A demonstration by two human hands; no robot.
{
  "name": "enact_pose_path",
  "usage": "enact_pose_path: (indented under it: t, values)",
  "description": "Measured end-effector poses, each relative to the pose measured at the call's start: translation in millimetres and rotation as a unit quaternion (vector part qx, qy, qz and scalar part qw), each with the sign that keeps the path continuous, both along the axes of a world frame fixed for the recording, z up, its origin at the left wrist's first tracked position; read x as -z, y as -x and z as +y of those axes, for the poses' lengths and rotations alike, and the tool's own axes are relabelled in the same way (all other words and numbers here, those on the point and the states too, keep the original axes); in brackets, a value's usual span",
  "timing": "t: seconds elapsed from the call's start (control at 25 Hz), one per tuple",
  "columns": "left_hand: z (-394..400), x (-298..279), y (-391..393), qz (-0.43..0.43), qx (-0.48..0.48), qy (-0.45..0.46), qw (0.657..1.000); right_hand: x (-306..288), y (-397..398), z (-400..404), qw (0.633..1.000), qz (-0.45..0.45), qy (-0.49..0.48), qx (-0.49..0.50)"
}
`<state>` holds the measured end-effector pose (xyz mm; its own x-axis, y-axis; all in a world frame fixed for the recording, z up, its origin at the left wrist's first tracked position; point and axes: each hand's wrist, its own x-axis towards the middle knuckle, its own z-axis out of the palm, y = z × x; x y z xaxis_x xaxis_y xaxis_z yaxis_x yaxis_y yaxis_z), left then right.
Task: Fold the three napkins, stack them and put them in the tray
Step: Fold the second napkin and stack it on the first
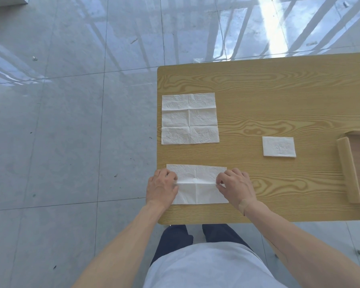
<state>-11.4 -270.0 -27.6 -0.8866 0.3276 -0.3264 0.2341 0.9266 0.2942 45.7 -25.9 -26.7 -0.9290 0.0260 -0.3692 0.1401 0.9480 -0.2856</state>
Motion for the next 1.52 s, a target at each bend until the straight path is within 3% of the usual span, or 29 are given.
enact_pose_path:
  t: [0.4,0.72,1.04,1.52]
  values:
    - [2.2,0.3,8.8,-0.02,0.044,0.048,0.998,-3.6,-0.5,5.0,0.999,0.005,0.036,-0.018]
    - [-4.9,-13.2,8.3,0.036,0.071,-0.025,0.997,-15.2,-3.1,12.1,0.997,0.049,0.066,0.003]
    - [-13.9,-26.9,6.3,0.136,0.125,-0.099,0.978,-31.8,-12.6,19.4,0.981,0.182,0.062,-0.002]
    - [-28.7,-4.7,-44.7,0.09,0.142,-0.036,0.985,-4.7,-59.3,4.3,0.989,0.142,0.031,-0.015]
